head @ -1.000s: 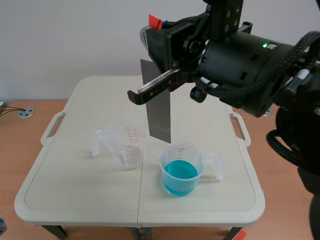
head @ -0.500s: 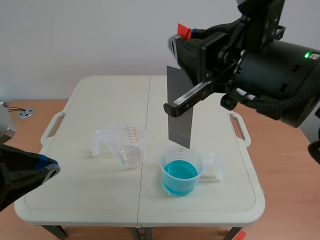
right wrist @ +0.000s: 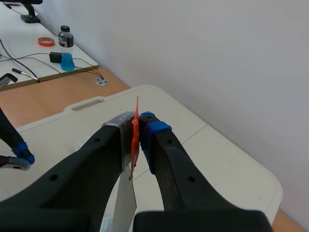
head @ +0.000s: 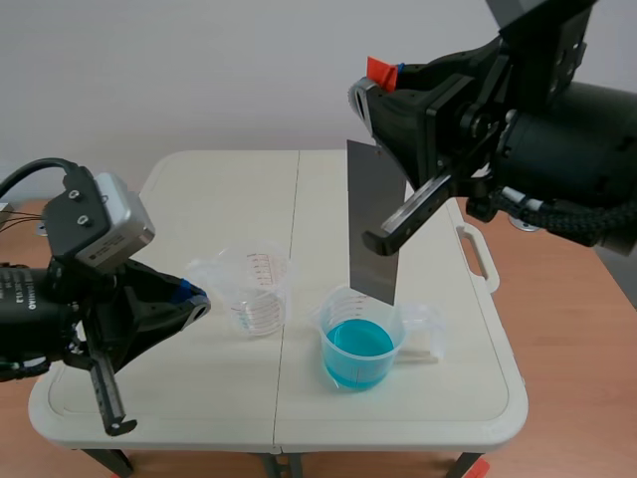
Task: Hold the metal plate by the orange handle, dip it into the blue solution, take it out and point at it, then put the plate back in the beaker on the left.
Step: 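Point at the plate with the left hand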
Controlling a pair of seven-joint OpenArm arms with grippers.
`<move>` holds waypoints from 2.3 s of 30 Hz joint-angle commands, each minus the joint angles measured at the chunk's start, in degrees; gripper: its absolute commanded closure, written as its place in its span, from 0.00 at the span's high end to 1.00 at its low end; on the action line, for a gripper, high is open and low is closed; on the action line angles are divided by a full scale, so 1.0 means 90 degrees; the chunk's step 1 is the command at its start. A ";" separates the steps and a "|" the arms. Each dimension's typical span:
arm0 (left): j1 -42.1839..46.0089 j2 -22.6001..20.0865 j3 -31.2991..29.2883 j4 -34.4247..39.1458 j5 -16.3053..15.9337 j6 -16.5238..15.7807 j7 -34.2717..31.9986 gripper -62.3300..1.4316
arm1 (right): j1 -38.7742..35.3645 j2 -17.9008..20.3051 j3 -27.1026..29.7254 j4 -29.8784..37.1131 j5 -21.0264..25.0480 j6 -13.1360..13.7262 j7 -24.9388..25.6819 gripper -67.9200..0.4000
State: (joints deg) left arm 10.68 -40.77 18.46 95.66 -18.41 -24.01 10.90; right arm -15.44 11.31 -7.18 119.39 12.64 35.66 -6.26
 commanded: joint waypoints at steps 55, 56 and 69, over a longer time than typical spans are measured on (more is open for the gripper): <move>-0.2351 0.1433 0.1766 -0.1668 0.0024 -0.0449 0.0124 0.07 | 0.0024 0.0330 0.0017 0.0104 0.0138 -0.0007 0.0143 0.03; -0.2348 0.1389 0.1734 -0.1661 0.0024 -0.0333 0.0102 0.07 | 0.0024 0.0330 0.0017 0.0104 0.0138 -0.0007 0.0143 0.03; -0.0913 -0.0097 -0.0015 -0.1532 -0.0002 0.0442 -0.0697 0.07 | 0.0039 0.0330 -0.0002 -0.0124 0.0209 -0.0005 0.0192 0.03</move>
State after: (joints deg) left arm 1.26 -41.01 18.74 80.77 -18.02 -19.90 5.63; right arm -15.44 14.11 -7.18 118.83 13.54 35.68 -5.76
